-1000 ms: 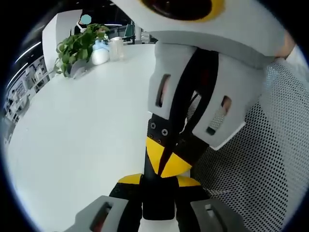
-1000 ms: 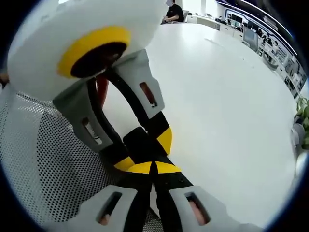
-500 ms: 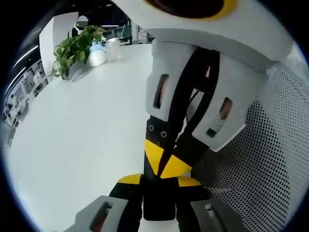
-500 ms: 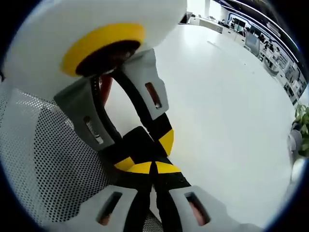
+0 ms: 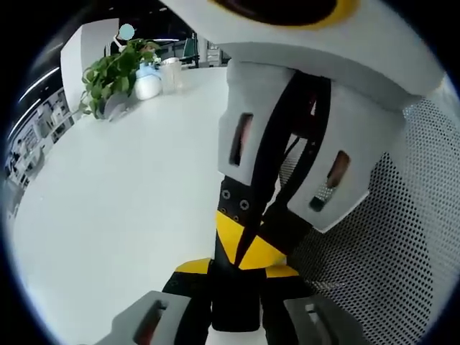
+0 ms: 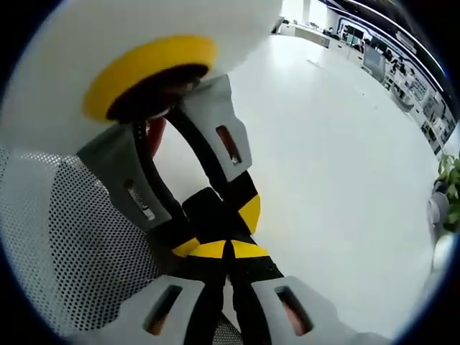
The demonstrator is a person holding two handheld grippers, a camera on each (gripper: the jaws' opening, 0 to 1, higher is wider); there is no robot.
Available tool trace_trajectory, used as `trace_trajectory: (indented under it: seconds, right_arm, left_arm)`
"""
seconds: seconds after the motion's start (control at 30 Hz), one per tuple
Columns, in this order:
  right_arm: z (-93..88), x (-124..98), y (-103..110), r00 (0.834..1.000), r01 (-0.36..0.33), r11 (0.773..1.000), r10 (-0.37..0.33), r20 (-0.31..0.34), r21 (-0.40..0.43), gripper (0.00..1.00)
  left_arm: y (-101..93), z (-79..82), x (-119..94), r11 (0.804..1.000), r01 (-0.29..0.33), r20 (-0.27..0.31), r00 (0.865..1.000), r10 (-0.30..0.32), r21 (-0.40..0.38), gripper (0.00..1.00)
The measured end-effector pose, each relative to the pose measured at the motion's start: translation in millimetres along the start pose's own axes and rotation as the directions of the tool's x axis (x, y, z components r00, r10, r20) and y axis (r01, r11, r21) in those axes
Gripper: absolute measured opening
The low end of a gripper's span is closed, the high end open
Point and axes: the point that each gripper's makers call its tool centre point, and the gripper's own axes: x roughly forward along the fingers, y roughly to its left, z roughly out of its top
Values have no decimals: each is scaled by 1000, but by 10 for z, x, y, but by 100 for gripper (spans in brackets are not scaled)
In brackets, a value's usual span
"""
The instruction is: Press the specified remote control buttons in sequence, fully releasing each button before pressing the next.
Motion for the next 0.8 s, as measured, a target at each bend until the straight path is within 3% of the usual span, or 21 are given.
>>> trace_trajectory:
  seconds: [0.1, 0.53, 0.8]
  right_arm:
    - [2, 2, 2, 1000, -3, 1000, 3, 3, 8, 0]
    - [2, -1, -7, 1000, -12, 1000, 11, 21, 27, 0]
    - [-1, -3, -10, 999, -20, 999, 19, 29, 42, 0]
  left_arm:
    - [8, 22, 16, 999, -14, 18, 1000, 14, -32, 25]
    - [12, 26, 18, 1000, -2, 36, 999, 3, -26, 24]
    - [17, -28, -24, 999, 15, 15, 1000, -15, -38, 24]
